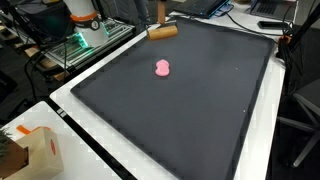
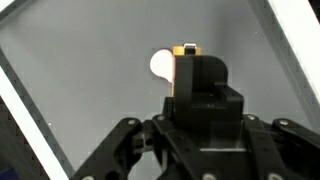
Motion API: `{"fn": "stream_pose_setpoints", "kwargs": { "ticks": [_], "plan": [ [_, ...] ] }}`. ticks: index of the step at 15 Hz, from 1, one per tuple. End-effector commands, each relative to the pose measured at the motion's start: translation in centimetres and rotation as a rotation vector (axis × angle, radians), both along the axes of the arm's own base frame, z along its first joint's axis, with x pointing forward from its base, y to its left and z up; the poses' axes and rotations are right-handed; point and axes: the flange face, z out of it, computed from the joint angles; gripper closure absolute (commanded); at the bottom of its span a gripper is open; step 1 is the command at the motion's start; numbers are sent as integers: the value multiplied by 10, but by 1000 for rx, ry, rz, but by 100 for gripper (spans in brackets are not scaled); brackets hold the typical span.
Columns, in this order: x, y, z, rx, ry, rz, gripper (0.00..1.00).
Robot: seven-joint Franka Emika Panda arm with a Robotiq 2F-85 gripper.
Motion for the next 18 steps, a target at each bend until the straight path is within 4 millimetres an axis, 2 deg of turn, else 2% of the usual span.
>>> {"fn": "stream_pose_setpoints", "kwargs": {
  "ticks": [1, 7, 12, 18],
  "plan": [
    [3, -4, -32, 3, 28, 163, 76],
    [3, -24, -76, 20, 60, 257, 76],
    [3, -39, -99, 20, 78, 272, 76],
    [8, -47, -121, 12, 99, 303, 76]
  ]
}}
